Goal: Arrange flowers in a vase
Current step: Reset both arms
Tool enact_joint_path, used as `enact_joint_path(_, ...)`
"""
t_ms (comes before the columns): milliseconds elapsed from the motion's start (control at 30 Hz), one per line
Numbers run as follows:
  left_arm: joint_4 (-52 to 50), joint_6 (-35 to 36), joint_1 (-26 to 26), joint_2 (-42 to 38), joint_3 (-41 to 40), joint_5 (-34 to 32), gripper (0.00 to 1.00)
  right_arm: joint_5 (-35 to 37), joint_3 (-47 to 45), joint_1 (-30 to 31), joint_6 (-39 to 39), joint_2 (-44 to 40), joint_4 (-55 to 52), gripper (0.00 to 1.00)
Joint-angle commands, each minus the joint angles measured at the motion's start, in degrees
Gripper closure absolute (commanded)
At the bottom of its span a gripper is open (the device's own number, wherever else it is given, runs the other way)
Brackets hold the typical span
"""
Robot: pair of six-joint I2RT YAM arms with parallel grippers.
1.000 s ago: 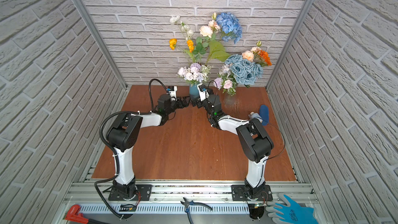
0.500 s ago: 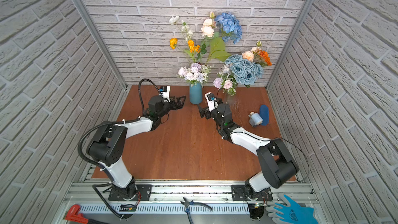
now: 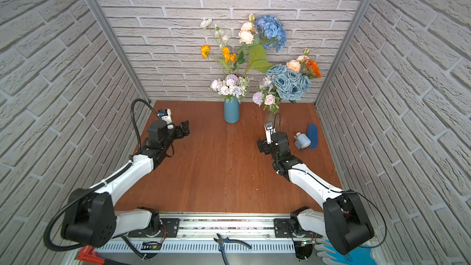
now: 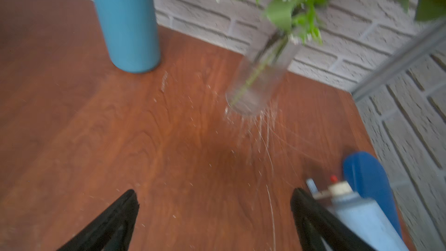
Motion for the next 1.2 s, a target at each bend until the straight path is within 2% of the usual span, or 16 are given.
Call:
enact_joint_path(0,-4.7,7.1,0.2,-1.6,-3.5,-11.8,0.02,0.9,-3.6,-2.9,0.1,2.1,7.9,0.01)
enact_joint_path(100,-2.1,8.7,0.9,-0.4,-6.2,-16.2,0.02,-0.7,-6.7,-6.5,0.2,5.9,18.8,0.02)
enact_joint_path(167,1.1,8.8,2.1,1.2,-8.1,-17.7,0.02,-6.5,-6.5,-10.4,3.8,8.5,20.5,0.01)
enact_joint_path(200,-0.5,7.9,3.1,1.5,-7.5,-17.9,0.02,-8.8,-6.9,-11.9,5.0,10.3,23.7,0.01)
enact_joint_path(367,13.7,11.6,4.3,2.3,-14.7,-19.2,0.02,-14.0,-9.3,-14.9,6.5,11.4,28.6,0.02)
enact_joint_path(533,31.2,14.7,5.0,6.2,-21.9,-16.4,0.02,-14.6,-11.8,-14.9,6.4,13.0,34.4,0.01)
enact_joint_path(633,34.4,17.9,5.1,7.8,-22.5,-13.7,0.02,-15.3,-12.1,-14.9,5.7,13.1,34.3,0.0)
enact_joint_path(733,42.0,21.9,5.3,9.5,-24.8,-11.1,0.02,-15.8,-12.8,-14.8,5.6,13.9,36.7,0.0)
enact_joint_path(867,54.4,21.3,9.2,15.6,-28.3,-3.9,0.02,-15.7,-12.1,-14.9,5.9,13.4,34.8,0.0)
enact_joint_path(933,55.2,18.9,12.5,20.6,-26.7,1.4,0.02,-15.8,-12.3,-14.8,5.9,13.4,35.2,0.01)
enact_joint_path(967,55.1,18.8,13.1,22.0,-25.2,2.0,0.02,-15.8,-12.3,-14.8,5.7,13.3,35.0,0.01)
enact_joint_path(1033,42.8,17.5,14.6,19.6,-20.8,5.7,0.02,-15.8,-12.3,-14.8,5.7,13.1,34.9,0.01)
enact_joint_path(1167,42.8,16.1,16.3,20.6,-19.9,7.0,0.02,-16.0,-12.4,-14.8,5.7,13.1,34.9,0.01)
